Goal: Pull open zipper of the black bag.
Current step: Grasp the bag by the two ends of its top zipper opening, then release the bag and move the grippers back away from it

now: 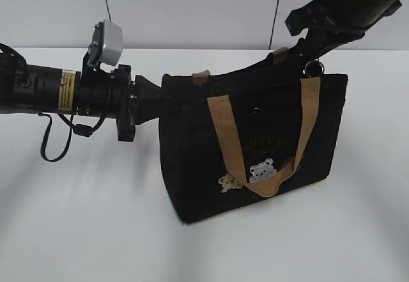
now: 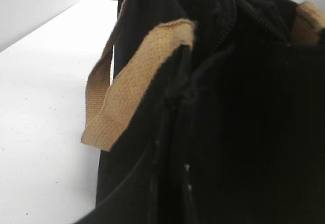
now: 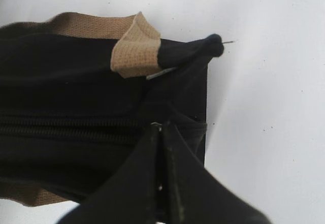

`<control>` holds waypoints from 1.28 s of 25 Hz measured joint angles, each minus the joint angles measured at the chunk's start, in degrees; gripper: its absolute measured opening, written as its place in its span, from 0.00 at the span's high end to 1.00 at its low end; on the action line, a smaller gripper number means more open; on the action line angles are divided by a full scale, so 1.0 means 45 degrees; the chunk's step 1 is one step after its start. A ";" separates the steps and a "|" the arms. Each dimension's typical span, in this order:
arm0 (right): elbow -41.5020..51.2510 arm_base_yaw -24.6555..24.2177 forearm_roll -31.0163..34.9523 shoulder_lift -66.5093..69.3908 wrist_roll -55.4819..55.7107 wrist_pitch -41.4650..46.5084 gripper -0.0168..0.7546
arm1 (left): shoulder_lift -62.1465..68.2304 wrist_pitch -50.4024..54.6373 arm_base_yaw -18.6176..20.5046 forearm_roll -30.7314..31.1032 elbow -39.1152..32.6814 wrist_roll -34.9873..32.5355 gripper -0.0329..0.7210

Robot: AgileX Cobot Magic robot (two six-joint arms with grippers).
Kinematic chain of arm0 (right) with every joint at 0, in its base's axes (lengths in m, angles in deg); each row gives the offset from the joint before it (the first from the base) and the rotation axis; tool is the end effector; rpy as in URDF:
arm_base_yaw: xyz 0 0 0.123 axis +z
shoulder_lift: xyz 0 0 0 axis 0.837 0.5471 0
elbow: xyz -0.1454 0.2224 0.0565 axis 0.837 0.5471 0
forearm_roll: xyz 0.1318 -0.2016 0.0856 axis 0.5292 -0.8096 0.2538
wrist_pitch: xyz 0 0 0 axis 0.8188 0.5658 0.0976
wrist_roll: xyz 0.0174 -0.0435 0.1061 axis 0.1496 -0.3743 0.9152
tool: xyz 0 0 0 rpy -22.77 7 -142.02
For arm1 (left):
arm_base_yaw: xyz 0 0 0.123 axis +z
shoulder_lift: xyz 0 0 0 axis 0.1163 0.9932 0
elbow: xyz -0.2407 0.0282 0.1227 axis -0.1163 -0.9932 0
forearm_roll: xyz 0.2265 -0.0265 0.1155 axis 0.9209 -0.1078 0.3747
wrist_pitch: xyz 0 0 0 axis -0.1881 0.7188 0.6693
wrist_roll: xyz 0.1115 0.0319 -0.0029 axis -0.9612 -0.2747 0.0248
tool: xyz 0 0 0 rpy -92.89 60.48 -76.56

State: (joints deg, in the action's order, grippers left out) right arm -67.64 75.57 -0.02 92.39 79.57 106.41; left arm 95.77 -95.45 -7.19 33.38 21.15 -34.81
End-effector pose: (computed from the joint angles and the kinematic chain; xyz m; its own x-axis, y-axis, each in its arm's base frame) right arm 0.3495 0.1286 0.2589 -0.8299 -0.3451 -0.4384 -0.4046 0.9133 0.0472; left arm 0.3298 -0.1863 0.1324 -0.0227 0.2598 -0.9654 0.9835 0.1791 0.0251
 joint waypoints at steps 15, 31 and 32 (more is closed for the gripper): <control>0.0000 0.0000 0.0660 -0.0010 0.0152 -0.0138 0.43 | -0.0068 0.0314 0.0000 -0.0353 0.0000 0.0762 0.70; 0.0000 0.0000 0.0660 -0.1700 0.0152 0.0806 0.37 | -0.4870 0.5621 0.0000 0.3920 0.0000 0.6987 0.53; 0.0000 0.0000 0.0660 -0.1800 0.0141 0.0836 0.37 | -0.5154 0.6304 0.0000 0.4007 0.0000 0.7242 0.53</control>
State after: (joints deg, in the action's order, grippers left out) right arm -67.64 75.57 2.95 84.29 80.20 110.17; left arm 72.57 -67.08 -7.19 51.41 21.15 -2.22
